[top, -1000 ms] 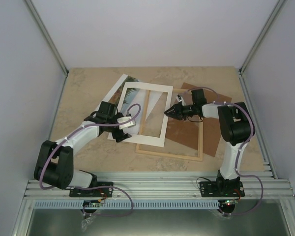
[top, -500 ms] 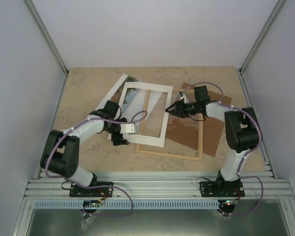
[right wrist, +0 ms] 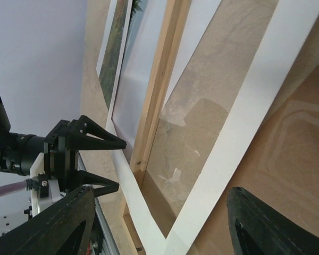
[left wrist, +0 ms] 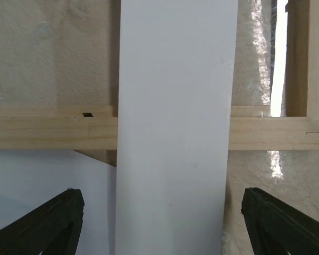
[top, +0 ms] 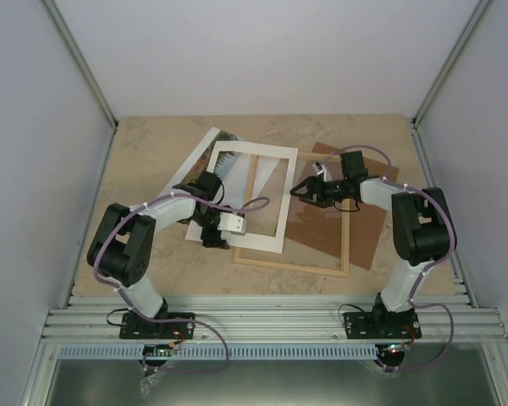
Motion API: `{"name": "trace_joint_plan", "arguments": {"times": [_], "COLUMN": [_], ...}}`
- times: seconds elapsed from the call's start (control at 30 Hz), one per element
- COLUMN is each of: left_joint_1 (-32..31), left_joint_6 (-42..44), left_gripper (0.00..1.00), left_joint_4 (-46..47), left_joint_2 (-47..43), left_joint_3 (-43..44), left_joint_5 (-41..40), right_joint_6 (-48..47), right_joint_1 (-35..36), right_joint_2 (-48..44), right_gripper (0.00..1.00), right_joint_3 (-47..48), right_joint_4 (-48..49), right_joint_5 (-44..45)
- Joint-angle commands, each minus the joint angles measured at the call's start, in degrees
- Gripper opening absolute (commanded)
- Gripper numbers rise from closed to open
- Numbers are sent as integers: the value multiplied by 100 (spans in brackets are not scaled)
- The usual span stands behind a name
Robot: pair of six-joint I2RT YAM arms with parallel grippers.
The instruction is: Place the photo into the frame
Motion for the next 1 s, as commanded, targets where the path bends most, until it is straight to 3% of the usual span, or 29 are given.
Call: {"name": "trace_joint_plan", "arguments": {"times": [0.0,0.17,0.37,0.5,0.57,0.67,0.97], "left_joint_1": [-55,-64,-64,-60,-64,-64,-73], "left_joint_6": [117,-128,-163,-117,-105,-106,-130], "left_gripper": [83,77,62,58,62,82,74], "left_joint_4": [95,339,390,292,252,216,131], "left_joint_2": [177,60,-317,-401,-387,-232,392], "left_joint_3": [-67,-70,-206,-211,-214,-170,231], "left_joint_5": [-31,-3,156,227,256,266,133], "right_joint_6": [-84,-22,54,66,79,84,57], "right_joint_1": [-61,-61,-61,-62,-61,-61,-69], "right_joint_2": [-165,-147,13,80,100,81,11], "right_gripper": [70,73,73,73,73,73,73], "right_joint_3": [-127,-229,-240,-239,-252,-259,-330], "right_joint_4": [-66,-65,-54,-54,-44,-35,-45], "right_joint_5": [103,162,170,139,134,122,157]}}
